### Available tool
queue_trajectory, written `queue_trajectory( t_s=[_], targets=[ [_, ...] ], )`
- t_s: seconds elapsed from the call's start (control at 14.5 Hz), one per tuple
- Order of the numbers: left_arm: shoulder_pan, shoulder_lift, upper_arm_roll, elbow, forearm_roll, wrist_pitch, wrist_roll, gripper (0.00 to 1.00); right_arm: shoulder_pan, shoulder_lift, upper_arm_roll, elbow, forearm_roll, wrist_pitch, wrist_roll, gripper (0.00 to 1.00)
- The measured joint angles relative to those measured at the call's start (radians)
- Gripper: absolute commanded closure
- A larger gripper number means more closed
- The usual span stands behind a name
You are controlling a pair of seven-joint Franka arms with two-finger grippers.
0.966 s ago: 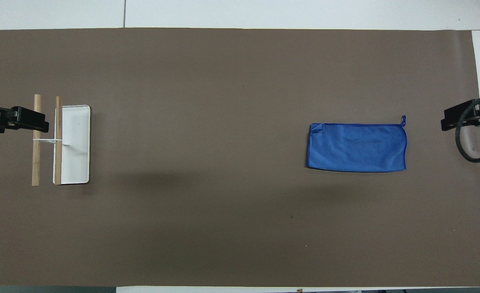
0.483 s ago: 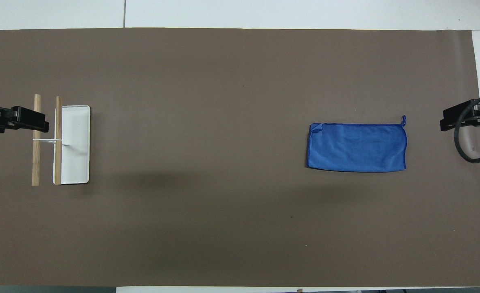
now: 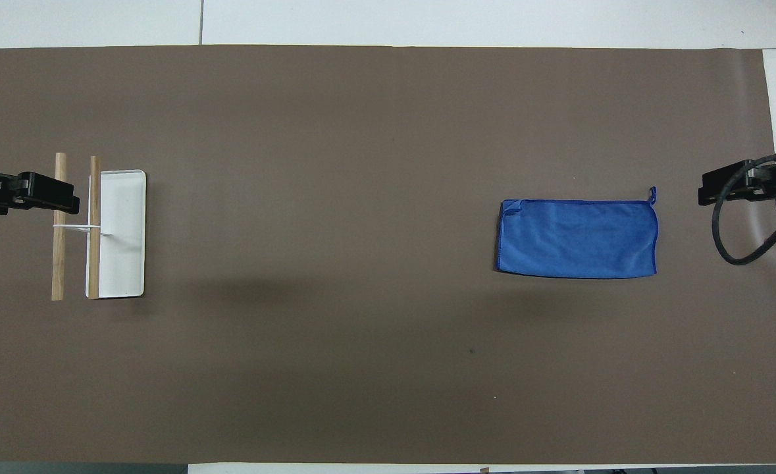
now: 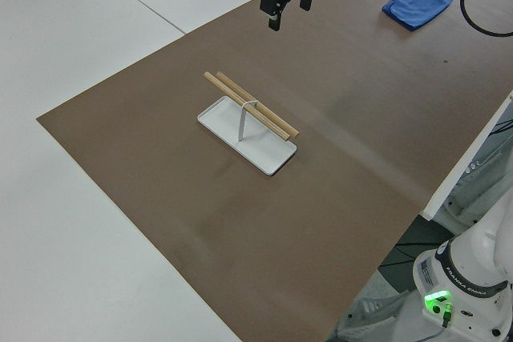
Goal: Right arm passes towel to left arm to hang
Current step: 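Reach the right gripper down and grasp the blue towel's edge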
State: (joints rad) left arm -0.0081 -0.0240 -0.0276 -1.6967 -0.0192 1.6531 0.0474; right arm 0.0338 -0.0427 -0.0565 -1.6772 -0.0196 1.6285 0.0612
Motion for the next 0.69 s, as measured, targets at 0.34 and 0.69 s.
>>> queue_trajectory(
  t_s=[0.34,0.69],
  targets=[
    [0.0,0.0,0.0,0.0,0.0,0.0,0.0,0.0,0.004,-0.017,0.002,-0.196,0.0,0.201,0.0,0.0],
    [0.0,0.0,-0.001,0.0,0.0,0.0,0.0,0.0,0.055,0.092,0.008,-0.368,0.001,0.53,0.011,0.0]
  ],
)
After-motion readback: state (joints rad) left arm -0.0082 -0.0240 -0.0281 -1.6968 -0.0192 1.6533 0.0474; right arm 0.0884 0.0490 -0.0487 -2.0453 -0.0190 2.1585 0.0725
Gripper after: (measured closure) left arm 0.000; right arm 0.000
